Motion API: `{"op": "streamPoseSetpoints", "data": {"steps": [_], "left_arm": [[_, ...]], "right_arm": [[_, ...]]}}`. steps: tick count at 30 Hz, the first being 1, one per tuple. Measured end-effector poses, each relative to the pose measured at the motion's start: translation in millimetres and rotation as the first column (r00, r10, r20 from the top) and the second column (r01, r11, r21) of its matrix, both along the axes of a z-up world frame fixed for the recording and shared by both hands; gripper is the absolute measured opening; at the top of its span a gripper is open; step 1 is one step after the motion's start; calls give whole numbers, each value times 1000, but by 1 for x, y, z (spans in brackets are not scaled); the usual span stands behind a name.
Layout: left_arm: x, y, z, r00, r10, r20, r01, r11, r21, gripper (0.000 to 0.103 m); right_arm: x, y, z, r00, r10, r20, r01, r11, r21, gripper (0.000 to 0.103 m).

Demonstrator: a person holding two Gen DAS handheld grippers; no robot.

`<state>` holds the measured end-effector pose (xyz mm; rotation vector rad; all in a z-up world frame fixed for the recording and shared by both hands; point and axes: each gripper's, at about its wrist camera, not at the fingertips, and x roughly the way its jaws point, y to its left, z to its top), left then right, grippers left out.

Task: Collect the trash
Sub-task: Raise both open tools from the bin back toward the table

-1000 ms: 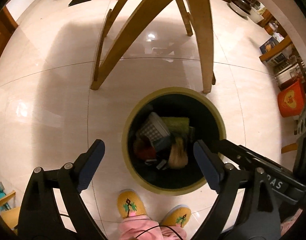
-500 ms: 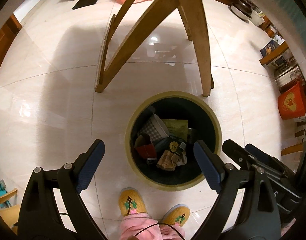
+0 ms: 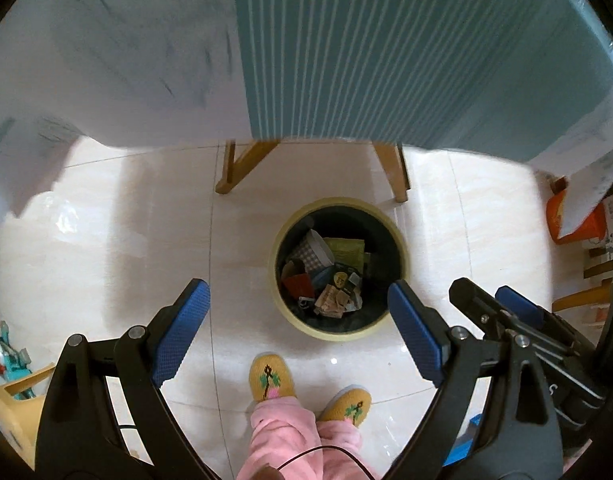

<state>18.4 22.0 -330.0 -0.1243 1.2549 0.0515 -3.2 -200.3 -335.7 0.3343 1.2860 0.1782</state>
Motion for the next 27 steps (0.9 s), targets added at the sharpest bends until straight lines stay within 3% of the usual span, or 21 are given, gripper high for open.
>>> {"op": "streamPoseSetpoints", "data": {"steps": [17,27], "left_arm": [[-53,-16,224,989,-8,150,6,1000,16,89],[-75,-12,322,967,-1,256,-29,993,112,89]], "right_arm": [[-35,-11,231,976,137,172,-134,991,-29,81],[-46,-10,324,919,229,320,-232,972,-29,81]]}}
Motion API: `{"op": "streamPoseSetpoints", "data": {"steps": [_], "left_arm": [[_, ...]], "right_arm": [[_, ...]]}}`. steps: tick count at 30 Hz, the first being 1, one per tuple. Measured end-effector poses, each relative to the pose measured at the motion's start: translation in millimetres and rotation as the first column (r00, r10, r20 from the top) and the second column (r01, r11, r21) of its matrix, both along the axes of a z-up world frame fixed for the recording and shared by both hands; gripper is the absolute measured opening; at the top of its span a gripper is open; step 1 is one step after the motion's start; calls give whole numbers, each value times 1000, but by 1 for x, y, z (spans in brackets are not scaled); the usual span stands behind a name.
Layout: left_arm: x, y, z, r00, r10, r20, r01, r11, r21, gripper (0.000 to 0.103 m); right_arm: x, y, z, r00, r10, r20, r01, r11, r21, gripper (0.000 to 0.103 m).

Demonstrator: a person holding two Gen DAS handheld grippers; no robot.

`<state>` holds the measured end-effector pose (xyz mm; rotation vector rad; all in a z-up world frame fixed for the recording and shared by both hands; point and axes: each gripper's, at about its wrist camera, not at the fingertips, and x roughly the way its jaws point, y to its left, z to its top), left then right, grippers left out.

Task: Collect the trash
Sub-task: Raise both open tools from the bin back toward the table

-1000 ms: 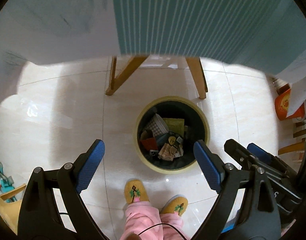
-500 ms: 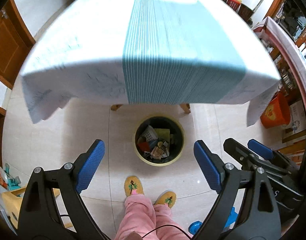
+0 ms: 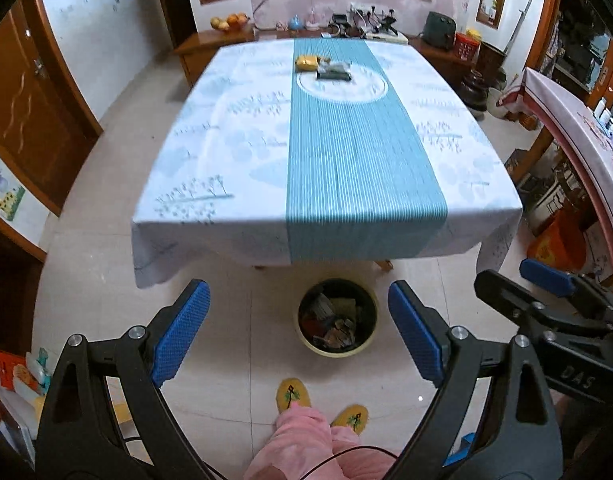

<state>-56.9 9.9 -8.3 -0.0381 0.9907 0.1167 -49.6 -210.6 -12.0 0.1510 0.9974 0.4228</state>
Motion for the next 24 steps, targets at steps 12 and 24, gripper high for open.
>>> {"op": "streamPoseSetpoints", "data": {"steps": [12,24], "left_arm": [[8,12,47,994,38,98,-39,999,1,89],[108,54,45,995,29,97,-24,998,-52,89]], "right_arm": [[27,17,56,990,59,130,-57,998,-22,81],[159,54,50,990,-2,144,8,999,-44,81]]}}
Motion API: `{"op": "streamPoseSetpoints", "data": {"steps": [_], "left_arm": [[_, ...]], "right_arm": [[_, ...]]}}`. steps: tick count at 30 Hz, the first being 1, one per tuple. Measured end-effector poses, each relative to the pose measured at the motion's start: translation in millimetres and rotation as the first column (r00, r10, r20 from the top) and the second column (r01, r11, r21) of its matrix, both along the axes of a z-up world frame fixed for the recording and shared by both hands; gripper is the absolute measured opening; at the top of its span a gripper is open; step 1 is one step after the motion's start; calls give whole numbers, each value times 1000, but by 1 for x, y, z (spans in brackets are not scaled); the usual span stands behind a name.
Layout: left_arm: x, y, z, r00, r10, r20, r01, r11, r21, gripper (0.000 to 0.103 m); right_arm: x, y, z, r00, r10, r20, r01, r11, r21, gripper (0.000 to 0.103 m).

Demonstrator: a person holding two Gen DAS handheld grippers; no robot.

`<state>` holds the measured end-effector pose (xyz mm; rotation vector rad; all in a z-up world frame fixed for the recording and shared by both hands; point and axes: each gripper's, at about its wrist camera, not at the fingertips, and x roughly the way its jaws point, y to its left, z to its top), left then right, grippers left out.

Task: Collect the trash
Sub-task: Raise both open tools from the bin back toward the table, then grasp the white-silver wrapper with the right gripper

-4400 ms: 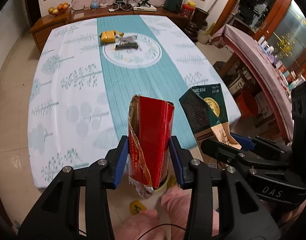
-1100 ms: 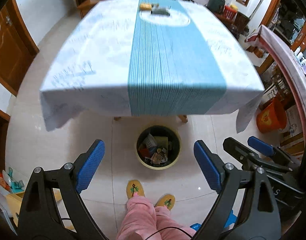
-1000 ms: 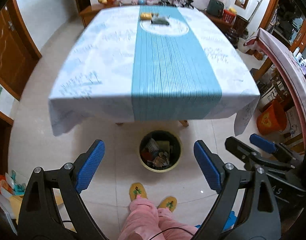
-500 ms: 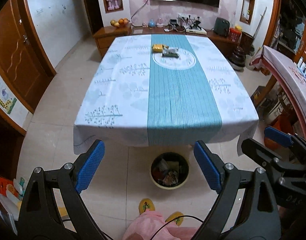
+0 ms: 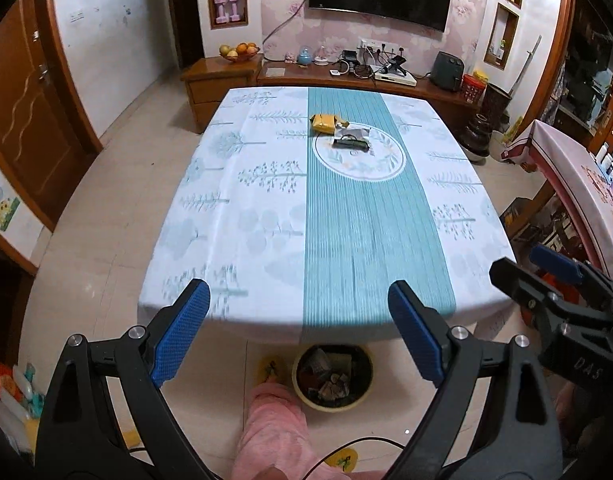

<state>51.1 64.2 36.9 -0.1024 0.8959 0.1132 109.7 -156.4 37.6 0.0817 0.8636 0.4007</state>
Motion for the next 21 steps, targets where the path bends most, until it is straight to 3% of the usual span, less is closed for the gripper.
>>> {"op": "streamPoseSetpoints", "data": {"steps": [5,11,16,21], "left_arm": [[79,25,-8,998,-50,-33,50,999,-14,89],[197,65,-14,992,-112,-65,110,993,-34,89],[283,88,-32,980,-171,-103,166,984,-58,89],[359,103,-64,962,-218,-166,205,975,-91,89]], "right_arm": [[89,29,-10,998,-58,-30,58,998,-6,81],[204,64,-42,994,-74,-81,70,996,-47,81],[287,93,-82,997,10,-80,-26,980,-197,87],[356,117,-121,985,155,-72,-170,922,-346,87]]}}
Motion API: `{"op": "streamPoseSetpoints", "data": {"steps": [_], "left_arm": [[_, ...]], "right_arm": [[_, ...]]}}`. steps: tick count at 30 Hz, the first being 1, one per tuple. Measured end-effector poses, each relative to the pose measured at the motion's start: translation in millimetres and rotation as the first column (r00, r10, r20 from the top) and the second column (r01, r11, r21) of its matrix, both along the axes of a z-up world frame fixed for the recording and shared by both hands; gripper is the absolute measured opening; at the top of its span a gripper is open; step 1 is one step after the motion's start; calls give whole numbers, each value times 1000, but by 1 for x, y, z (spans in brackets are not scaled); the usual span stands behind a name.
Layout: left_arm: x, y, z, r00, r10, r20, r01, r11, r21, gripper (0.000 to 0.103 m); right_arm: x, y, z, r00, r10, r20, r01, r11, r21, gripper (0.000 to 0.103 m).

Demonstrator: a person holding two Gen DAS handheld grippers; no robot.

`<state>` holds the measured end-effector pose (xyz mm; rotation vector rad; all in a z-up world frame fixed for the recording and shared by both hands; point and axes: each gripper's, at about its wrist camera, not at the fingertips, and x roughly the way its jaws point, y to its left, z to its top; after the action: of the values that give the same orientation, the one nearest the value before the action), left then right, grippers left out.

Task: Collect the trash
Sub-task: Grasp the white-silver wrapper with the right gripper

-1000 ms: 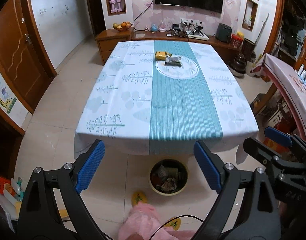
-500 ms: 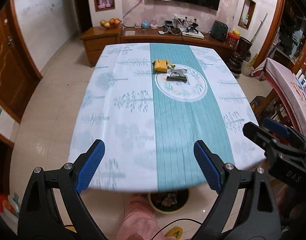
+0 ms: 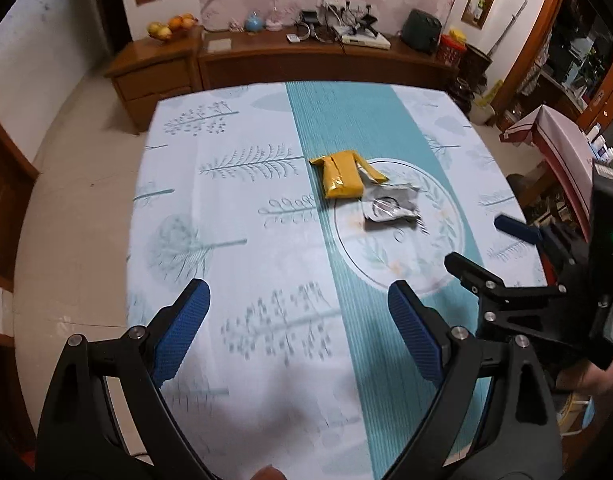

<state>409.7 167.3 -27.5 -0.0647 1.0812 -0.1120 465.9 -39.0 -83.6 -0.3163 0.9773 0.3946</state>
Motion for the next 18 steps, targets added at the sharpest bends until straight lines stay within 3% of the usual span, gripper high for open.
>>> {"op": "streamPoseSetpoints", "data": {"steps": [3,8,18], "left_arm": [[26,4,-19,999,-6,-45,5,1000,-23,89],[65,5,-48,995,-18,-97,14,999,-41,89],[105,-15,-82,983,-87,-161,78,995,-58,89]], "right_arm": [[29,12,-26,996,90,-13,-91,991,-99,87],[50,23,-56,974,213,-72,-222,961,-163,87],[92,31,-85,948,287,-141,-305,943,-133,87]]}}
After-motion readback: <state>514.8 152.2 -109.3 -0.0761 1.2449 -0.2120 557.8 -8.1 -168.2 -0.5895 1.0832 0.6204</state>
